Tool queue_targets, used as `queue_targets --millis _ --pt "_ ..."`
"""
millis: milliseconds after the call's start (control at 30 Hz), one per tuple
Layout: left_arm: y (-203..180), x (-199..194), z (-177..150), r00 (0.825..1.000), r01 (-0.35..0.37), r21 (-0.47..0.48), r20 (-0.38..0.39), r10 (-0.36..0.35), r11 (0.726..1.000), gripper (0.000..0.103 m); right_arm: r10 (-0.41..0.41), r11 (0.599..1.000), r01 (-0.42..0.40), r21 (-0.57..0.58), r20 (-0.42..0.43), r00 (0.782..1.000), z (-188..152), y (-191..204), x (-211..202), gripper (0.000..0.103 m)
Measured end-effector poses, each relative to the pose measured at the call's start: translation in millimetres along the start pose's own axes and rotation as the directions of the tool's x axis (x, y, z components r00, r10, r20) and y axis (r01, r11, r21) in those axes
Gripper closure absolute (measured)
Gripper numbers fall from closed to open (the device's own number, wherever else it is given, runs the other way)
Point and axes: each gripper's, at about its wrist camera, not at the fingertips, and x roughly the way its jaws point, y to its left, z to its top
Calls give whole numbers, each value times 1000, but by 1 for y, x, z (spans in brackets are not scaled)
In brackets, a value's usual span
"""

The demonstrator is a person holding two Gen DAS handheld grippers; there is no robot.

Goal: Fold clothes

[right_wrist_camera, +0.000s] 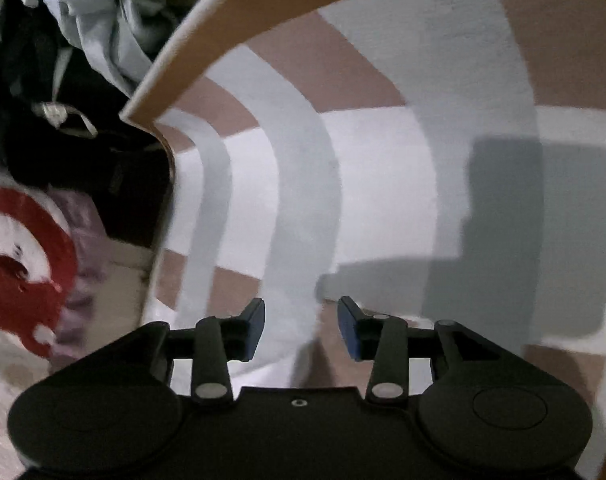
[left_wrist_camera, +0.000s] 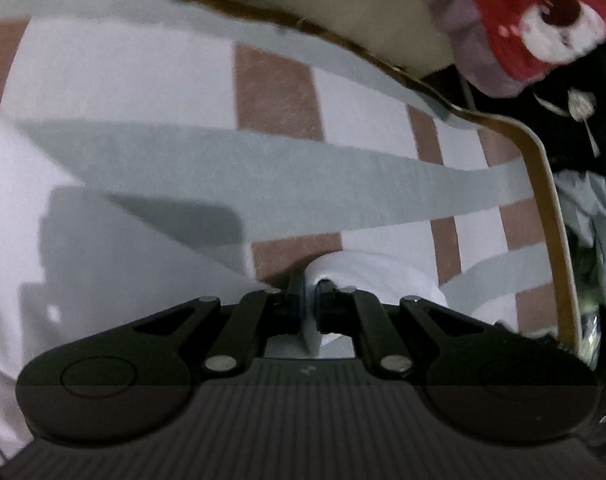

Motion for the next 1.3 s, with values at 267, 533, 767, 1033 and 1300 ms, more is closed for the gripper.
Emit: queue_targets --millis 267,533,767,1033,1300 --pt "8 2 -2 999 36 -44 7 -36 998 98 38 993 -59 -98 -196 980 -30 14 26 48" --pt "-49 -16 -42 999 -8 446 -30 24 895 88 94 904 -48 -424 89 992 -40 60 -23 90" --pt "-104 -19 -153 949 -268 914 196 248 305 45 -234 726 347 -594 261 937 -49 88 -37 94" --pt "-81 -19 -173 950 -221 926 134 282 306 42 -515 390 536 -748 305 801 -68 80 -3 93" --pt "-45 -67 -77 977 -212 679 124 174 703 38 -251 824 262 -503 91 964 -12 27 -36 65"
